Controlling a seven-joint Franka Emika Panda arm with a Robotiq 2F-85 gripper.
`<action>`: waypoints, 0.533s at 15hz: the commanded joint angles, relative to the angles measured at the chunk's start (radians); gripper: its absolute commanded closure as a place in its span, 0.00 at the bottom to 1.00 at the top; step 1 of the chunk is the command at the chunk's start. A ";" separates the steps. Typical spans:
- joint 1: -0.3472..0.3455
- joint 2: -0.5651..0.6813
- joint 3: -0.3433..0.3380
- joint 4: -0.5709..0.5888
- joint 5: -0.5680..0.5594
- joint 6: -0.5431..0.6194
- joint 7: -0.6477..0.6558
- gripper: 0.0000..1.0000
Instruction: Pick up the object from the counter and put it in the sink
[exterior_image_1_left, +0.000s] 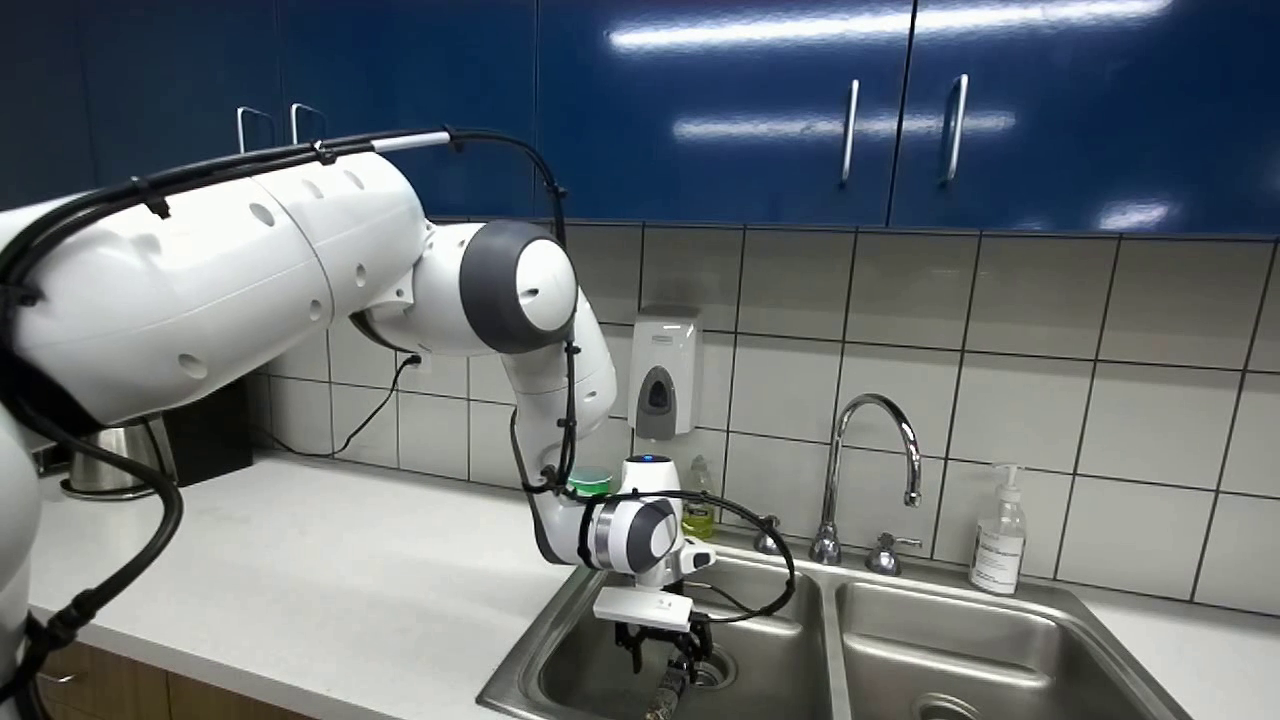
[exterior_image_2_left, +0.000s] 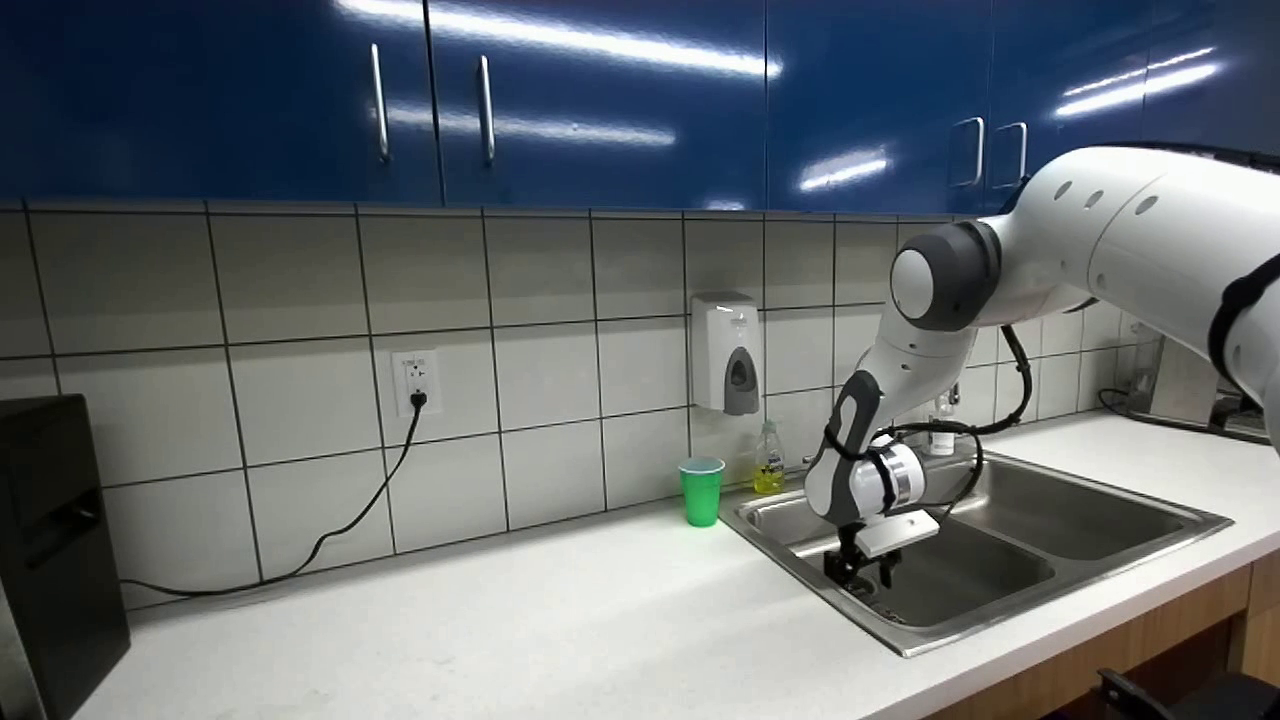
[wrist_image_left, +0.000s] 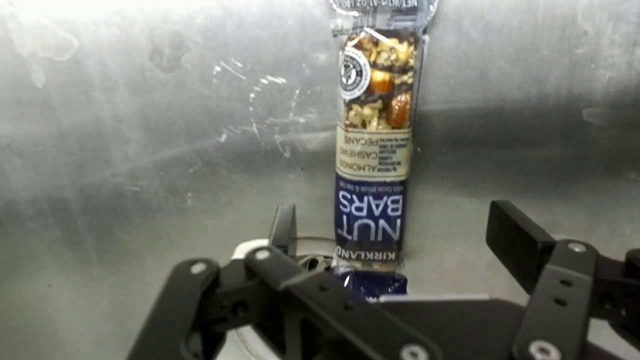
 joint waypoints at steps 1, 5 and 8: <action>0.025 -0.095 -0.017 -0.074 -0.001 0.003 0.025 0.00; 0.051 -0.194 -0.038 -0.166 -0.006 0.020 0.050 0.00; 0.091 -0.293 -0.071 -0.274 -0.017 0.044 0.082 0.00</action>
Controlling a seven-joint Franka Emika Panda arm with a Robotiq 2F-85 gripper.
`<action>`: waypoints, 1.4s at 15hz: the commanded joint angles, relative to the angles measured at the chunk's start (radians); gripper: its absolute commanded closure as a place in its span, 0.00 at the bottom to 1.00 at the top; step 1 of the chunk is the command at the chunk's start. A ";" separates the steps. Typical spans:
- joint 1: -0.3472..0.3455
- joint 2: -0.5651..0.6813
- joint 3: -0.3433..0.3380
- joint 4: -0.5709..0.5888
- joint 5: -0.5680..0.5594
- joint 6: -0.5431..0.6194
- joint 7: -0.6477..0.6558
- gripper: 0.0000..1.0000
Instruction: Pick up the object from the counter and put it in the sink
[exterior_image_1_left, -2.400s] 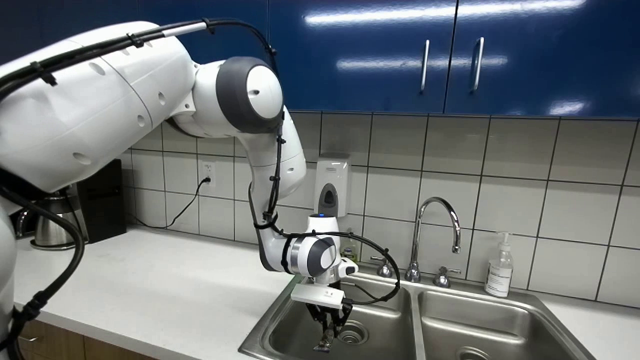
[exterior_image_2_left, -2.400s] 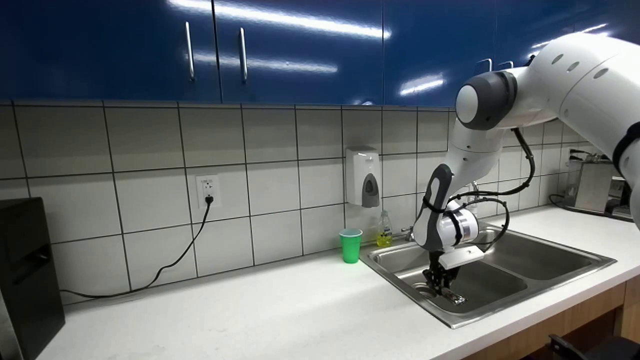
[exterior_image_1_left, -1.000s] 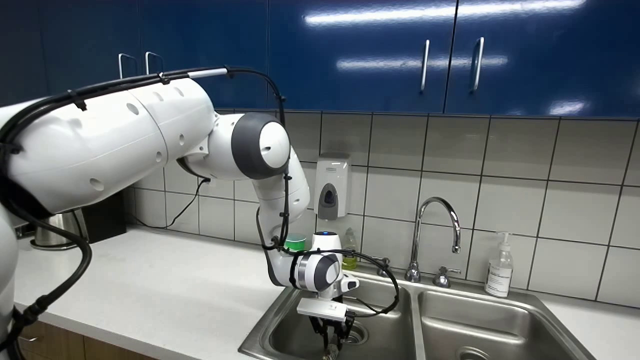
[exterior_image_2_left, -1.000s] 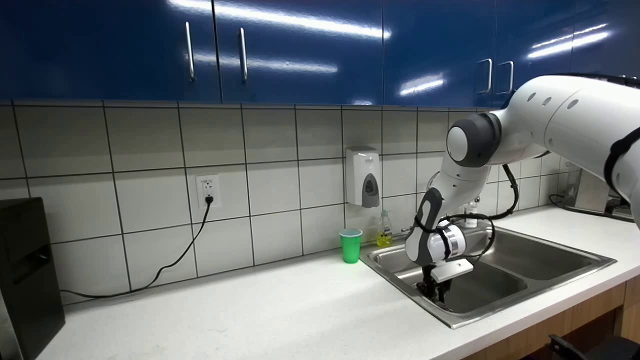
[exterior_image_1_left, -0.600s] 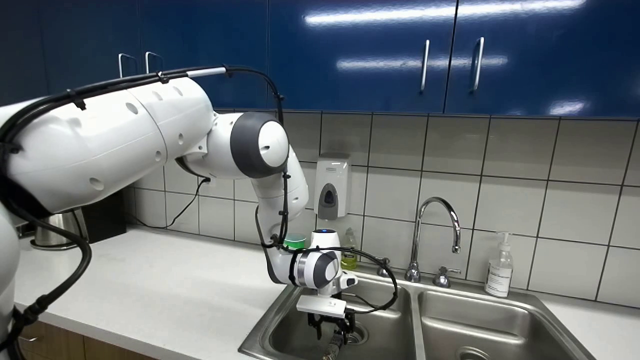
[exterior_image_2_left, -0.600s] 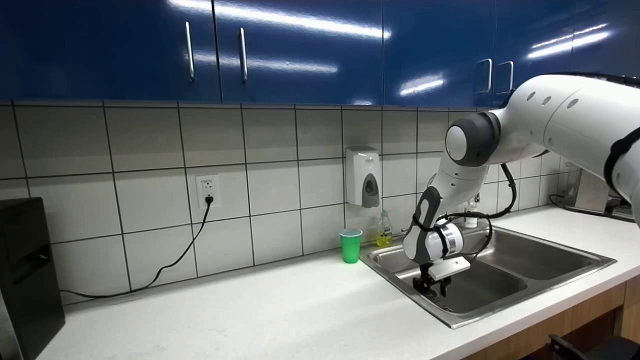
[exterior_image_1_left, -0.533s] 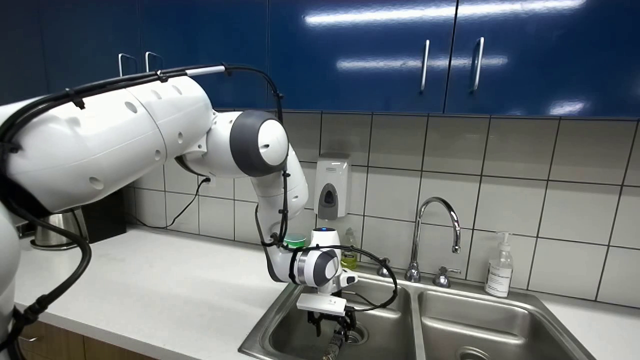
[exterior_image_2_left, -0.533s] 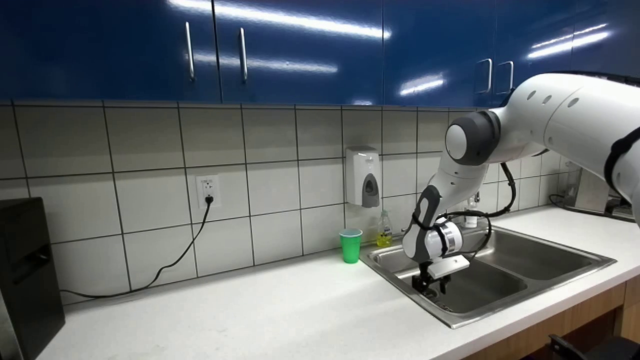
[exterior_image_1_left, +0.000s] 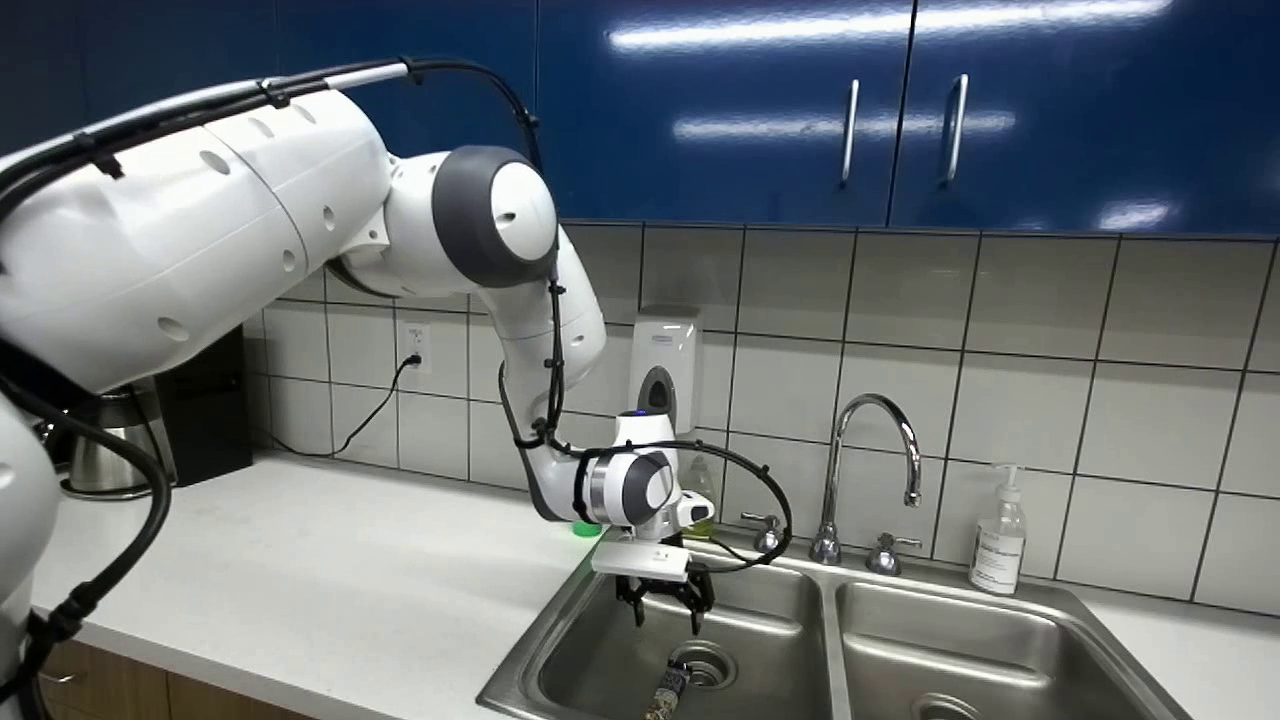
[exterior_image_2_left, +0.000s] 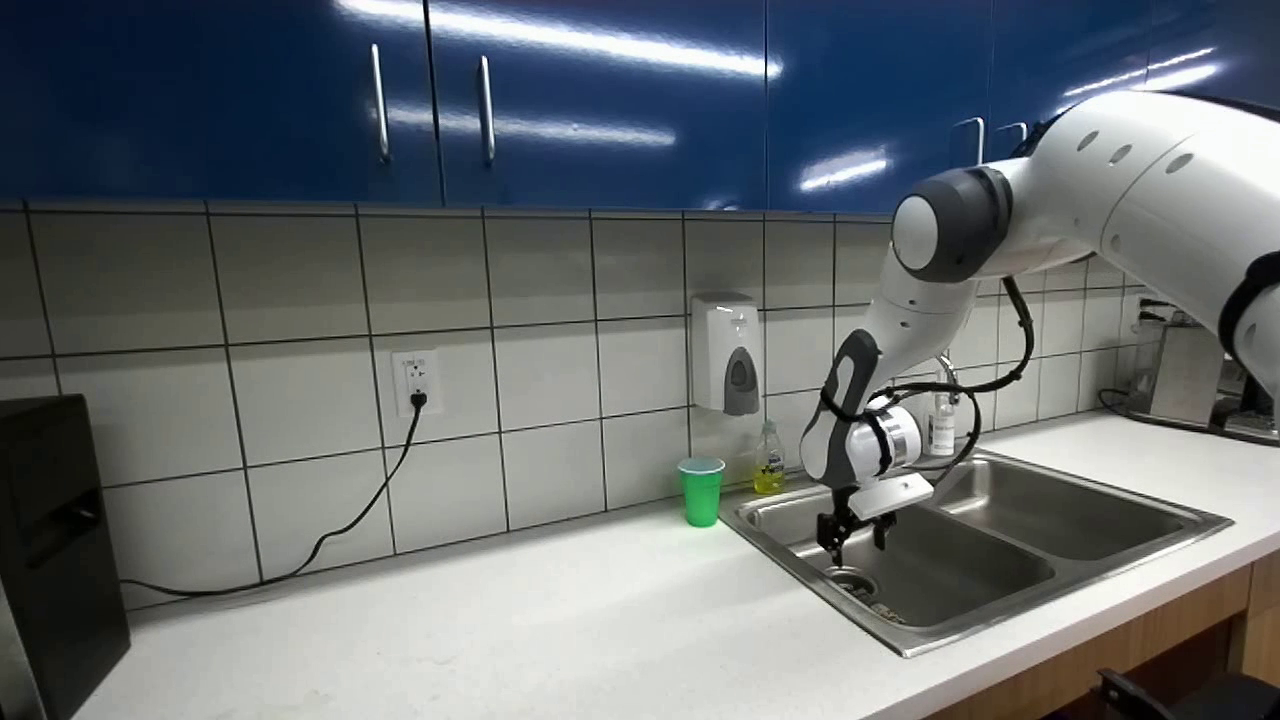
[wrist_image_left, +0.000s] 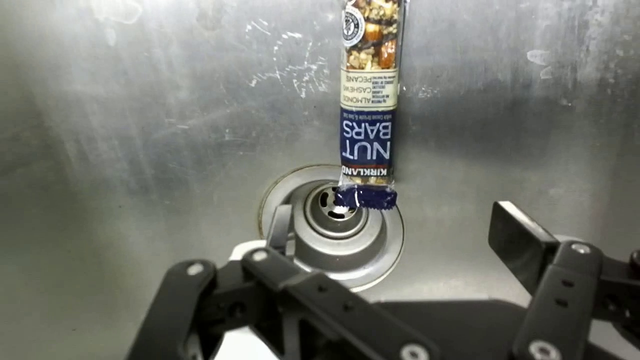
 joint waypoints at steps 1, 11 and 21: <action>0.063 -0.163 -0.054 -0.189 -0.021 0.043 0.065 0.00; 0.382 -0.608 -0.315 -0.655 -0.235 0.114 0.301 0.00; 0.614 -0.956 -0.372 -0.926 -0.642 0.050 0.708 0.00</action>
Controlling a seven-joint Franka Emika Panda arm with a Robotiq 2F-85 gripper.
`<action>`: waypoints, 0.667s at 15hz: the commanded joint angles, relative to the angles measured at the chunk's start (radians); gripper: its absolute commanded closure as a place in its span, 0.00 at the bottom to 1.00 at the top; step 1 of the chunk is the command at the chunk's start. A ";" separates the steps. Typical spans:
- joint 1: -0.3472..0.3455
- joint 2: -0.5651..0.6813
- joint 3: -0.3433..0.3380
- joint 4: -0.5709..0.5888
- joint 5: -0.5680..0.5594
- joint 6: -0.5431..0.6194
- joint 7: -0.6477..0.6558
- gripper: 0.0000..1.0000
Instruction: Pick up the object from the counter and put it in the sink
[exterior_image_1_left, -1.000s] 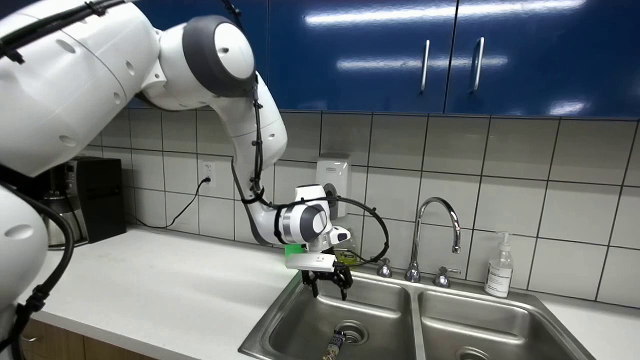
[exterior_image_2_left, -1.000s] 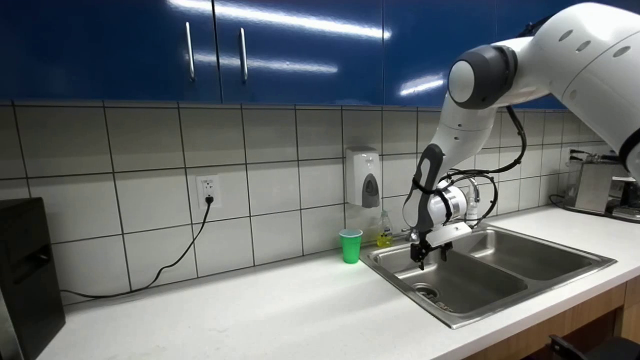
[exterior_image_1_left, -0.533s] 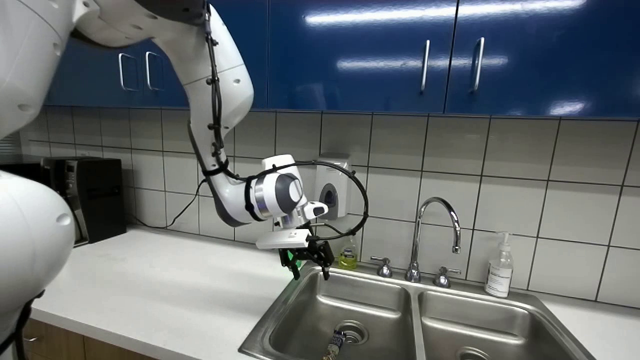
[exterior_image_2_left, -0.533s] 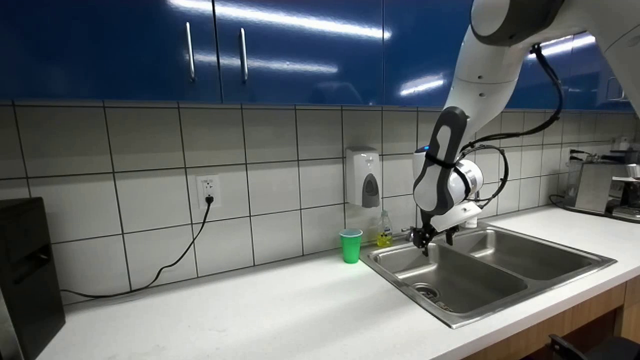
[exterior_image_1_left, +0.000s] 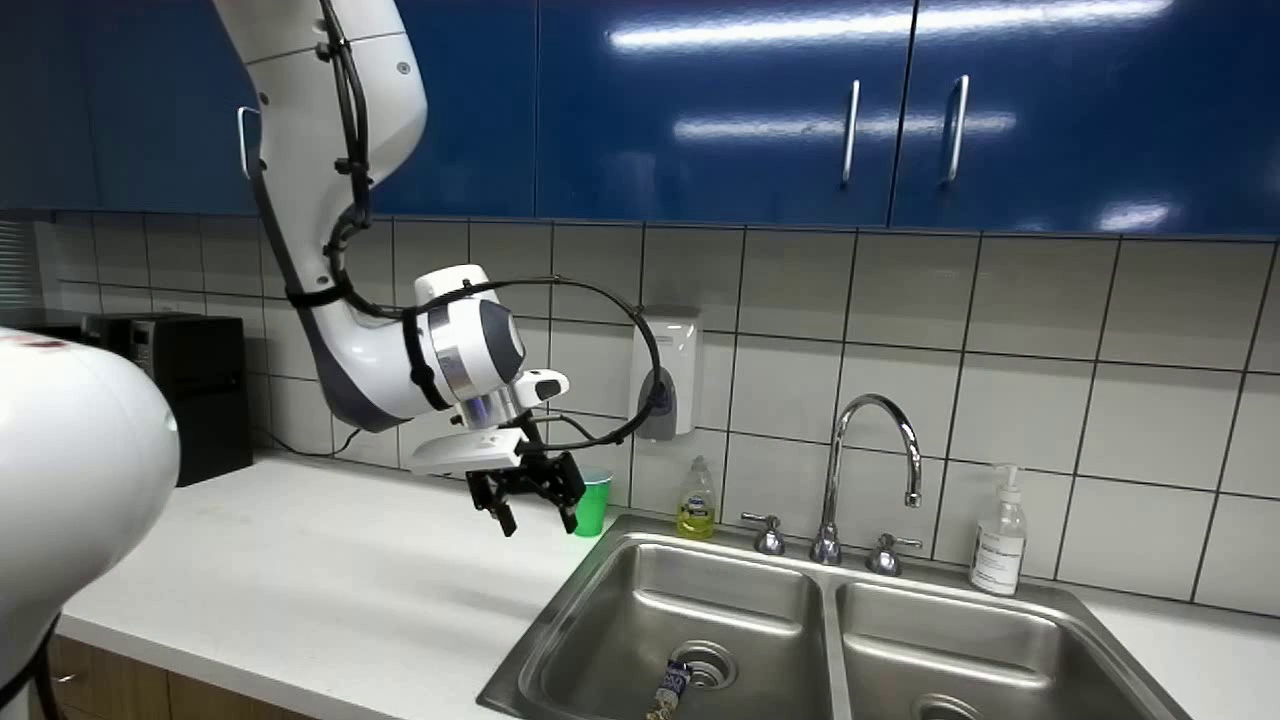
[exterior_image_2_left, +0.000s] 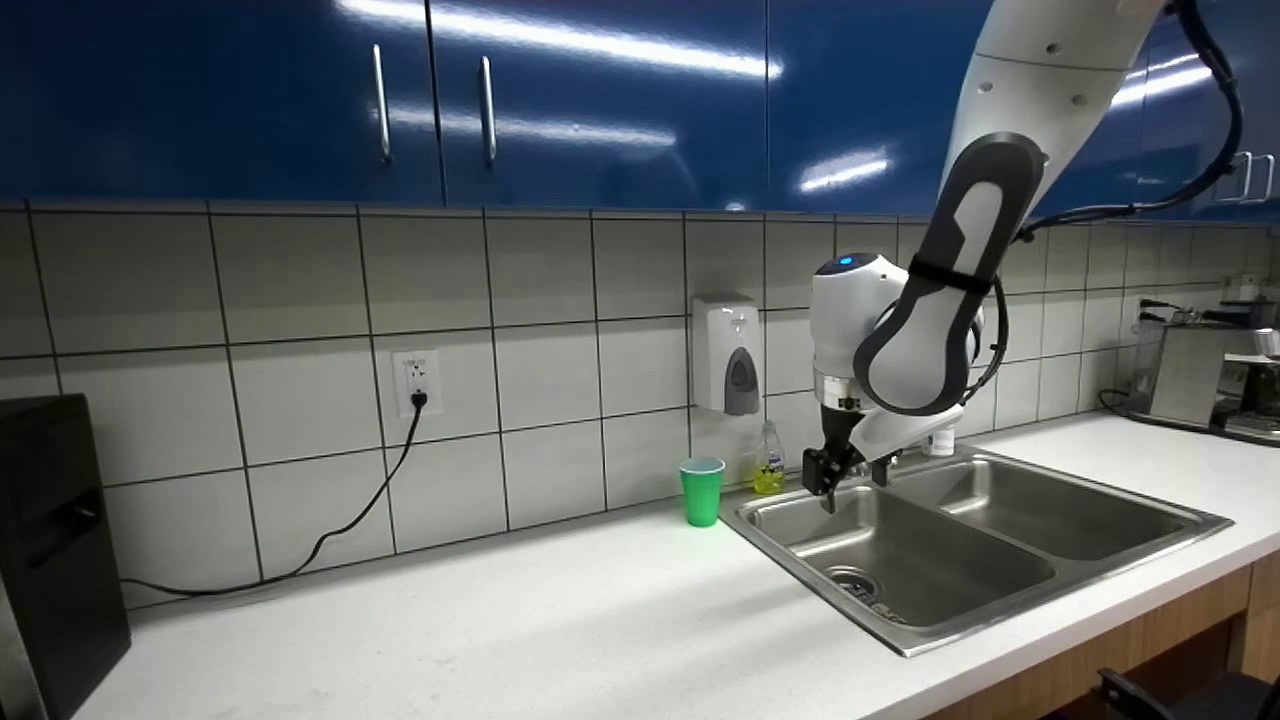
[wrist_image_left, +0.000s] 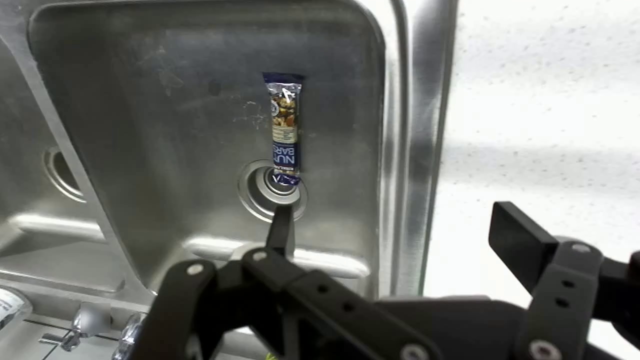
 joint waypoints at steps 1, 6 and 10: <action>0.058 -0.139 0.011 -0.098 -0.080 -0.047 0.136 0.00; 0.115 -0.212 0.044 -0.196 -0.018 -0.024 0.056 0.00; 0.171 -0.237 0.046 -0.243 0.020 -0.018 -0.070 0.00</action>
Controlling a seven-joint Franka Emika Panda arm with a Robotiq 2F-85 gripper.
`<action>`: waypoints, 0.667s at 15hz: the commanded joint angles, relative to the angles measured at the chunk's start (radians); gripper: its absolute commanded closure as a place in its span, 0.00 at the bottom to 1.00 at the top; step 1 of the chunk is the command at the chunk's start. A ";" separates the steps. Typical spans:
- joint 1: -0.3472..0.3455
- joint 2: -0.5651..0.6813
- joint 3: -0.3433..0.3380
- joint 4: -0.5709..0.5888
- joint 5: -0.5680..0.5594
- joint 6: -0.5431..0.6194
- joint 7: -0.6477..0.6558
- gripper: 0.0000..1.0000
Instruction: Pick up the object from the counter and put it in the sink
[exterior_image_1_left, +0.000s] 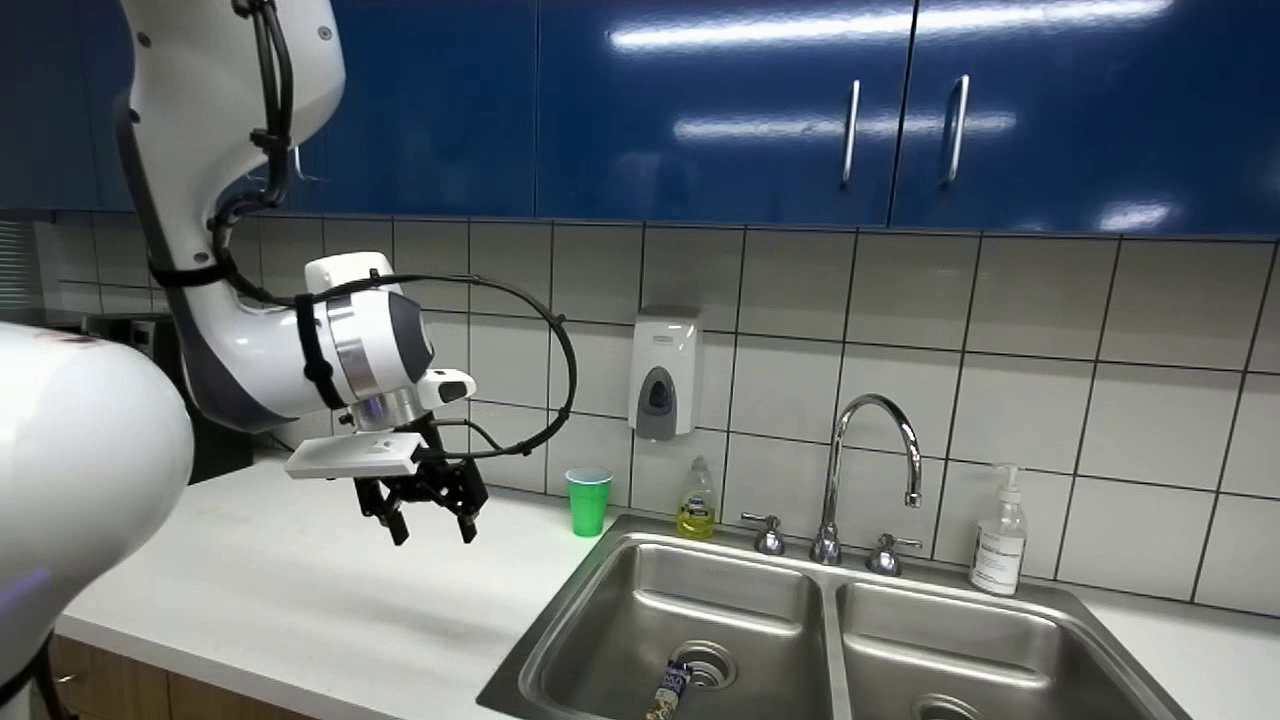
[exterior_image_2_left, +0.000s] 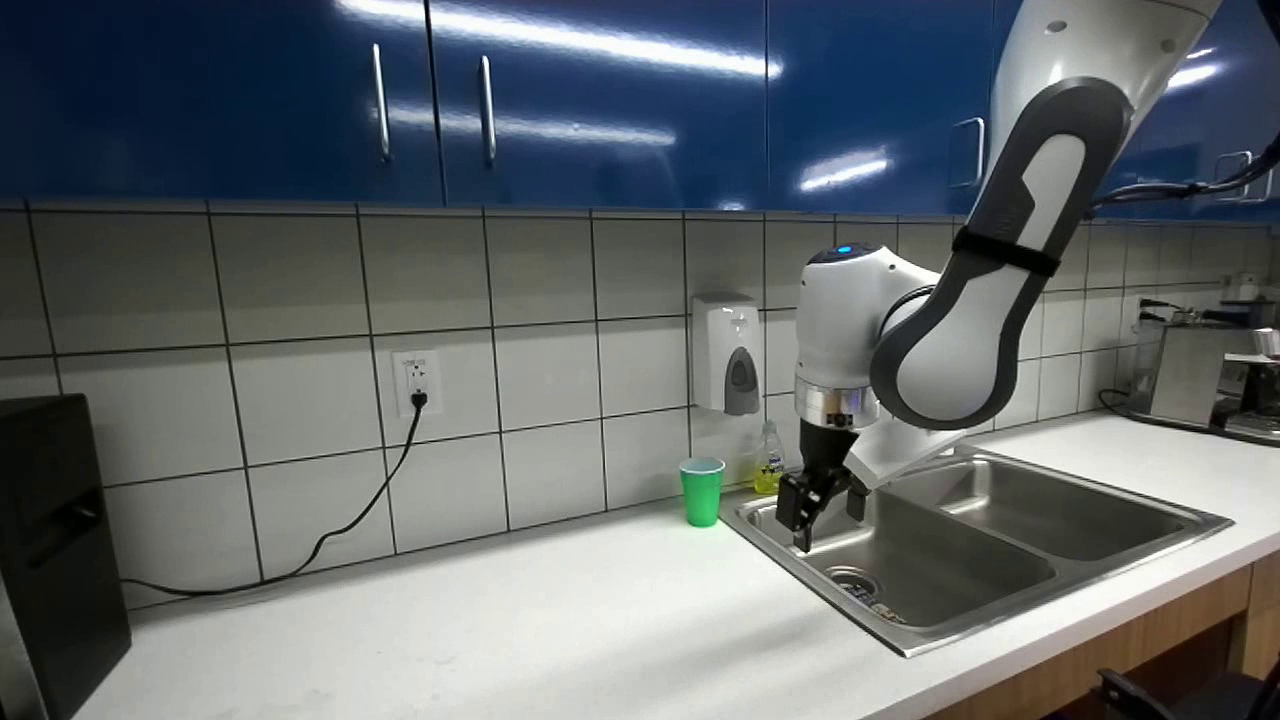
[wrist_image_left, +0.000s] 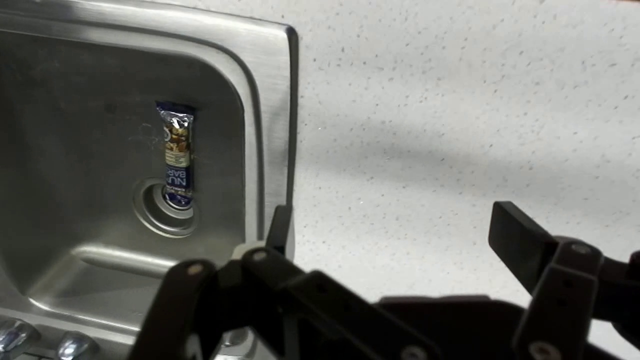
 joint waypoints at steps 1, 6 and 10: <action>0.041 -0.063 0.006 -0.056 0.050 -0.016 -0.134 0.00; 0.078 -0.055 0.021 -0.023 0.027 -0.067 -0.069 0.00; 0.085 -0.019 0.004 -0.023 0.054 -0.023 -0.106 0.00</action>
